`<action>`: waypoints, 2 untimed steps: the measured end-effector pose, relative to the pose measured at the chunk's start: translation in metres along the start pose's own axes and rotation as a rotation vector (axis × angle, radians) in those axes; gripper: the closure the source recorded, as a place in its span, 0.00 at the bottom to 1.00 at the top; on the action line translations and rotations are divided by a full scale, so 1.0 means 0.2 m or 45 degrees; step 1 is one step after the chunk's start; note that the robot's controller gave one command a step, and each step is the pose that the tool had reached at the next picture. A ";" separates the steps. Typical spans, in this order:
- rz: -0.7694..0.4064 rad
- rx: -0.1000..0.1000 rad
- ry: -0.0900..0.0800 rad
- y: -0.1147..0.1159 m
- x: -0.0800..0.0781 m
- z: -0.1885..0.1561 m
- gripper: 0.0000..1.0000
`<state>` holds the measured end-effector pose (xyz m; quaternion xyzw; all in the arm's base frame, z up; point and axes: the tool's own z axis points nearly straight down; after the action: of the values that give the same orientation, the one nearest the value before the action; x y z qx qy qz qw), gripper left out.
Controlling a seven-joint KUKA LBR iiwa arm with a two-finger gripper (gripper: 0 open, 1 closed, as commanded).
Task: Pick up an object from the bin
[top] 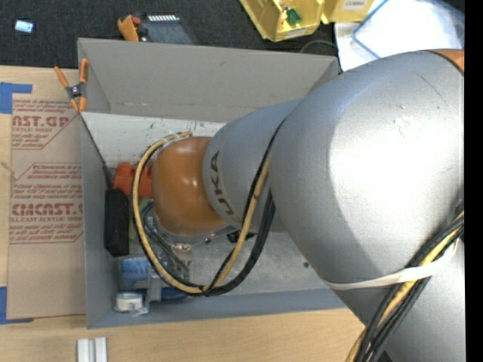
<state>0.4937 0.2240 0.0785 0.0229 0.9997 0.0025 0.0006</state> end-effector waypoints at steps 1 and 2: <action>0.297 -0.002 0.000 -0.07 0.00 0.02 0.00; 0.453 0.012 -0.002 -0.07 0.01 0.03 0.00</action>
Offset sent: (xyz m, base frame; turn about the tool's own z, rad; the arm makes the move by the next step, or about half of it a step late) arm -0.0070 0.0025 -0.0085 0.0025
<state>0.4911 0.2100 0.0733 0.1994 0.9799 -0.0020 0.0007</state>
